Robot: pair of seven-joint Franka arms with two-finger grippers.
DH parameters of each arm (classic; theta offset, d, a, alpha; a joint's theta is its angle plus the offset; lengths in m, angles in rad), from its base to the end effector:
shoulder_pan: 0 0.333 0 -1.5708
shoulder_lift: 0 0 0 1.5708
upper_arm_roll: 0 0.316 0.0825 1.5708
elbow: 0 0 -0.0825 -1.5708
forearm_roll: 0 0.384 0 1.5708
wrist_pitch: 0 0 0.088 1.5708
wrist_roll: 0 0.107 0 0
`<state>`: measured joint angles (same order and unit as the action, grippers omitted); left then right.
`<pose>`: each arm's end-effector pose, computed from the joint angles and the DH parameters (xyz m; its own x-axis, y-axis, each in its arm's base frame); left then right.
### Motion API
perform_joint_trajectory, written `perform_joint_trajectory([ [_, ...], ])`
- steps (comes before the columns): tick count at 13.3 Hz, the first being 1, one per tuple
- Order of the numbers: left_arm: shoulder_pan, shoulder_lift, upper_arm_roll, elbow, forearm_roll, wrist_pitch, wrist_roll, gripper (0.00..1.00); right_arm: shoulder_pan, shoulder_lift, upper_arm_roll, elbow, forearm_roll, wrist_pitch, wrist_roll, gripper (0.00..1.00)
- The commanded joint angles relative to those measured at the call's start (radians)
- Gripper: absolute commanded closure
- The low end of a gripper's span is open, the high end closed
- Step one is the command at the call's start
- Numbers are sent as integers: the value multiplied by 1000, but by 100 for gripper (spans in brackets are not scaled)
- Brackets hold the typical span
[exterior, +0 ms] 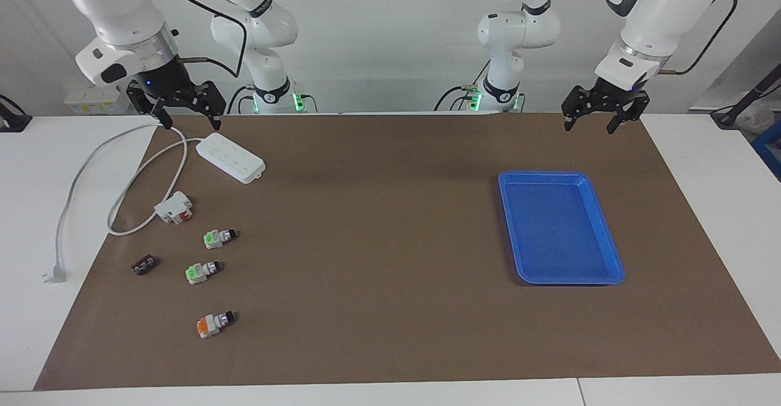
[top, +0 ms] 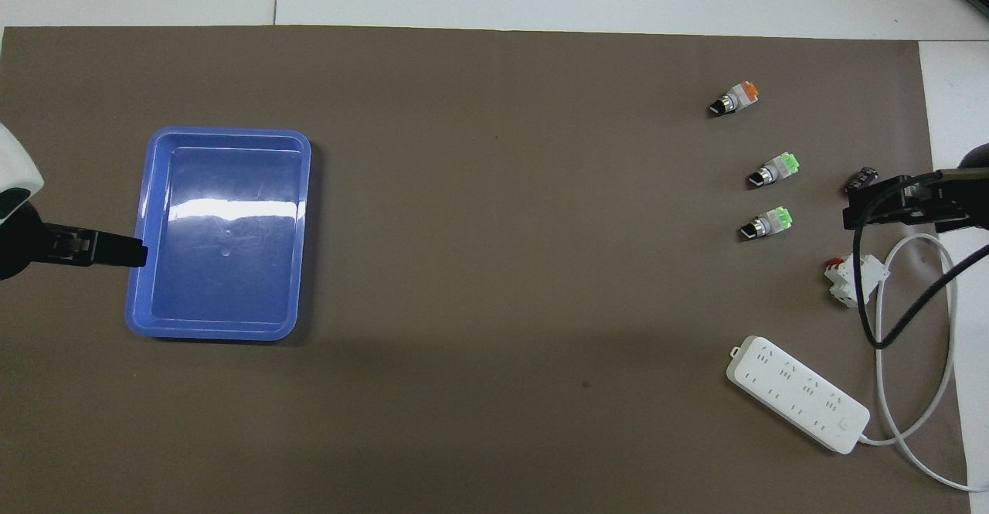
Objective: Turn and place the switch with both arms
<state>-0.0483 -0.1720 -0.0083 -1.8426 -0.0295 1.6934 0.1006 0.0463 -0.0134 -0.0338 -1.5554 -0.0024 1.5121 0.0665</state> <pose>0.5069 -0.0319 0.5974 0.9879 -0.1528 0.0254 -0.1535 -0.9878 0.0255 0.5445 0.0064 0.6340 0.9981 -0.0541 -0.0297 -0.0540 -0.9985 0.0039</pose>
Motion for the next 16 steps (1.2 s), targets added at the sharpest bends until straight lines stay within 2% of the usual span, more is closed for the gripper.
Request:
perform_joint_trajectory([
  [1, -12, 43, -7, 96, 23, -84, -5, 0, -9, -23, 2, -34, 19, 27, -25, 0],
  [3, -10, 98, -22, 196, 23, -152, -7, 0, -9, -23, 2, -34, 15, 28, -36, 0],
  [6, -10, 111, -22, 214, 26, -175, -16, 0, -19, -23, 0, -63, 4, 89, -202, 0],
  [13, -12, 85, -27, 152, 25, -126, -33, 0, -51, -26, -3, -141, 7, 184, -938, 0],
  [16, -8, 62, -25, 94, 23, -94, -35, 0, -68, 36, -3, -137, 24, 191, -1306, 0],
])
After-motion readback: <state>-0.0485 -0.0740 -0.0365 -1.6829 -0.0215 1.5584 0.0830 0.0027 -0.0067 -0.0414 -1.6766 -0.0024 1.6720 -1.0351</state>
